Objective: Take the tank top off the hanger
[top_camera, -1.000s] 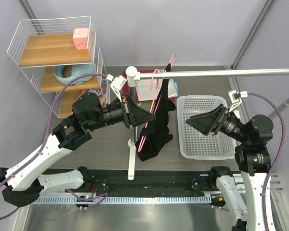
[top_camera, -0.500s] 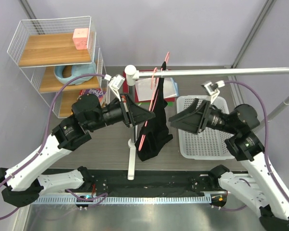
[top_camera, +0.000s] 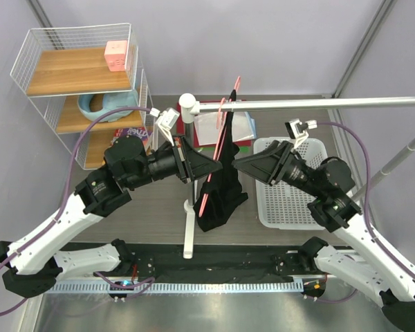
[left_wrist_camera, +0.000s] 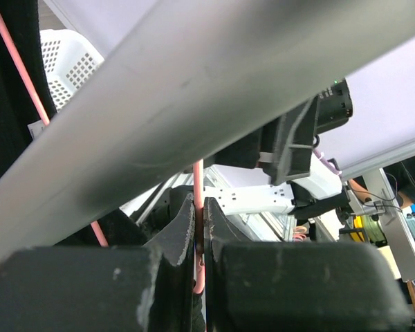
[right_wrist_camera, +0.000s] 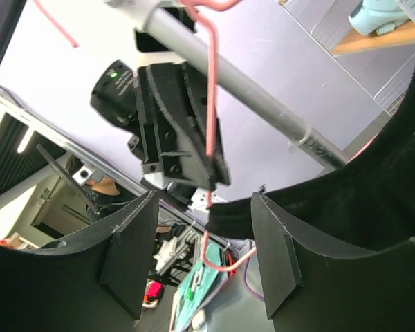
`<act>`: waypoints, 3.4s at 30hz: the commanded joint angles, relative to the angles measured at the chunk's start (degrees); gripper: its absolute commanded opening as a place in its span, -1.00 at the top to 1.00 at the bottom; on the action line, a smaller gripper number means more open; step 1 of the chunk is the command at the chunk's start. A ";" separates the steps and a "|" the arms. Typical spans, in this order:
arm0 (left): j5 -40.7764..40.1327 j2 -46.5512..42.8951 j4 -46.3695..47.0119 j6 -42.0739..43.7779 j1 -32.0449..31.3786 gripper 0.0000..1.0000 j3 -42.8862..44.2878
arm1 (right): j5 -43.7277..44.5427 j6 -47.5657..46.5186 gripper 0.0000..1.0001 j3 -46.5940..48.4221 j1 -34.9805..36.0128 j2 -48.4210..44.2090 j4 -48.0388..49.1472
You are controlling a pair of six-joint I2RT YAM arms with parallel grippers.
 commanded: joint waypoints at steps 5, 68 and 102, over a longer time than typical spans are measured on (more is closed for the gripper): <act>-1.15 -1.62 1.43 0.11 -0.25 1.00 -0.19 | 4.66 0.79 -0.12 1.42 5.27 7.78 12.88; -5.55 -16.64 -4.19 1.52 -0.25 -0.36 -4.40 | 23.65 10.19 0.98 23.49 3.70 23.96 -4.78; -11.27 -7.94 0.46 -0.50 -7.90 -0.16 -15.03 | 23.04 2.46 0.97 -5.52 13.36 -0.91 -11.19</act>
